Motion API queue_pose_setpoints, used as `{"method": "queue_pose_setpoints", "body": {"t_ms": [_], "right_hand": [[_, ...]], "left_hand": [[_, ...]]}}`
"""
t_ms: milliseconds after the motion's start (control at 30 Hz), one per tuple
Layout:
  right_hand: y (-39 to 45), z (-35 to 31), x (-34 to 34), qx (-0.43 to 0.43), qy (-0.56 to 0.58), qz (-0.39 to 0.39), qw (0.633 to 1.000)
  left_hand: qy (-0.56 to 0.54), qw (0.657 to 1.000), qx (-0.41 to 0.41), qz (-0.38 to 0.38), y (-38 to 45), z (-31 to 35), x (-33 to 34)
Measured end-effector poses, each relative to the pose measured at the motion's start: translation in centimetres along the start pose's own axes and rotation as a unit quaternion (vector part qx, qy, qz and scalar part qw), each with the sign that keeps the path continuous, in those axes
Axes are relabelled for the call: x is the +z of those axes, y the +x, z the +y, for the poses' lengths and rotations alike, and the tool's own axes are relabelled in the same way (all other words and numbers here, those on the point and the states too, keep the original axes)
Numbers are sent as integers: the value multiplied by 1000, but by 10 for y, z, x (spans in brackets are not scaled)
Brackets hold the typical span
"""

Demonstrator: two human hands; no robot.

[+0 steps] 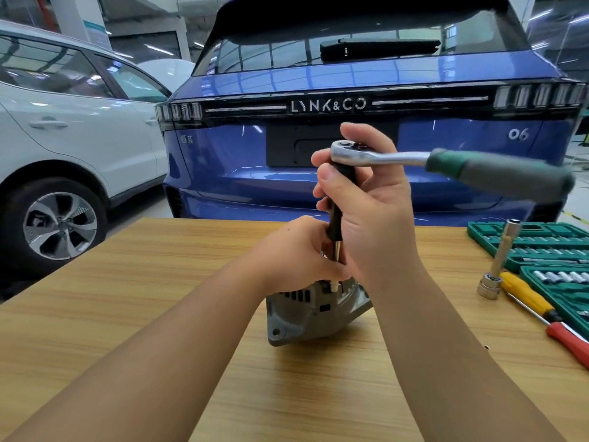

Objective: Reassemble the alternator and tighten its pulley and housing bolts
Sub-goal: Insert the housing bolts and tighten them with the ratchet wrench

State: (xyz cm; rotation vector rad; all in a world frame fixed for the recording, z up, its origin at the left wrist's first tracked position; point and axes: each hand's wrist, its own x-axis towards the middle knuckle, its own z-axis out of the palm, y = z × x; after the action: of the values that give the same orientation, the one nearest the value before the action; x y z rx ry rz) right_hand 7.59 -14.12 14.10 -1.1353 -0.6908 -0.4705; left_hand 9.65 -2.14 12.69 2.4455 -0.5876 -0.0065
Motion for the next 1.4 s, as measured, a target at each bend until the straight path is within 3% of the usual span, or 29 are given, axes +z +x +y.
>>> {"method": "queue_pose_setpoints", "body": {"t_ms": [100,200,267,433,567,767,867,1000,1067,1233,1400], "right_hand": [[1,-8,5,26,-38,8,999],[13,-23,5,153,47,-43,986],[18,-28,3,182,97,-48,977],[11,-17,-3,155,117,9,981],[10,-8,-3,108,2,95,990],[13,-5,-11,172,112,17,979],[10,0,-10,87,127,-22,988],[8,10,-5,-15,63,-10,998],[8,11,-5,-6,80,-32,996],[19,-1,-13,124,130,-52,982],[12,-3,-8,135,137,21,981]], "left_hand": [[-3,1000,1,2,-2,0,0],[13,1000,-12,9,-1,-1,-1],[13,1000,-16,10,-1,-1,-1],[-6,1000,-2,9,-1,0,1],[14,1000,11,-21,1,2,1],[9,1000,-9,-12,3,0,-1],[9,1000,-13,-14,3,-1,-1],[1,1000,-3,-7,1,-1,-1],[0,1000,-4,-3,0,-1,0],[1,1000,-17,1,-1,-2,-1],[-17,1000,-4,-4,3,0,2]]}}
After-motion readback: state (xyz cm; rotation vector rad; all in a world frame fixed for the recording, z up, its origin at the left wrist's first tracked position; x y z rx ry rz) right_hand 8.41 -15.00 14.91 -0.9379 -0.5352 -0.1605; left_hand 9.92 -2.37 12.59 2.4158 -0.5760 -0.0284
